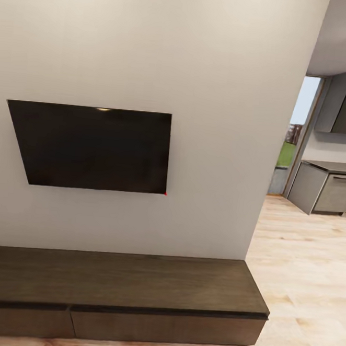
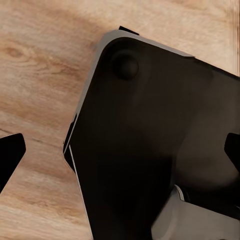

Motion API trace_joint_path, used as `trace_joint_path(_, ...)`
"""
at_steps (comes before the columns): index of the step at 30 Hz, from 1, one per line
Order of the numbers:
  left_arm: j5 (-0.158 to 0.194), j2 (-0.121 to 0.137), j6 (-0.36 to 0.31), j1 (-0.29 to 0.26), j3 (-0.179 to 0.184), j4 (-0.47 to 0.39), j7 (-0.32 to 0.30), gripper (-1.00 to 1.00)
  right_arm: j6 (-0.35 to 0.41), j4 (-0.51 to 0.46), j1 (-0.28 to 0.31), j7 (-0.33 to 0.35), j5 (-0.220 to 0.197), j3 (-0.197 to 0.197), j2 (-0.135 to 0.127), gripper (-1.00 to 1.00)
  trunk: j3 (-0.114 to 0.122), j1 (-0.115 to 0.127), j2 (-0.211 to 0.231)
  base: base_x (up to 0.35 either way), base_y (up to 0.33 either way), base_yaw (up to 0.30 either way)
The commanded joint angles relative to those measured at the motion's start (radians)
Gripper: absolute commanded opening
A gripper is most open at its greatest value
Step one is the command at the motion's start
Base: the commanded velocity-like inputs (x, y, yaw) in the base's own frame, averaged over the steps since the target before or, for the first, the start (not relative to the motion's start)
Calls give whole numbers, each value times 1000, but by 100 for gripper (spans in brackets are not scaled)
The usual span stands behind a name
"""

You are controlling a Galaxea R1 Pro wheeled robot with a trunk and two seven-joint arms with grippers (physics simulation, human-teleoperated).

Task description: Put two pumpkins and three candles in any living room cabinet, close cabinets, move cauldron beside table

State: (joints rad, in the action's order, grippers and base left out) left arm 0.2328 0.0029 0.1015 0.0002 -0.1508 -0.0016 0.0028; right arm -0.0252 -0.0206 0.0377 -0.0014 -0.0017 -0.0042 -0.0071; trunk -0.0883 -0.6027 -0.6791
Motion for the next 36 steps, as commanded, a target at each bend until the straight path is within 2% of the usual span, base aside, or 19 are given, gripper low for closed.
trace_joint_path(1,-1,0,3,0,-8,0,0,100,-2,2,1,0,-1,0,0,100,-1,-1,-1,188,-138,0)
trace_joint_path(8,-1,0,3,0,-9,-1,0,100,-1,4,1,1,-1,0,-1,100,-1,-1,-1,71,-52,0)
trace_joint_path(11,0,16,7,0,-6,-10,-10,100,2,-3,-1,3,8,6,4,100,-1,-1,-1,0,0,0)
trace_joint_path(18,2,17,-2,4,-17,-12,2,100,-2,-13,1,10,12,7,4,100,-1,-1,-1,0,0,0)
trace_joint_path(22,3,40,-2,4,-18,-12,-1,100,-3,-13,9,9,12,5,6,100,-1,-1,-1,0,0,0)
trace_joint_path(36,2,43,-2,4,-17,-29,-1,100,-4,-14,11,8,12,3,6,100,-1,-1,-1,0,0,0)
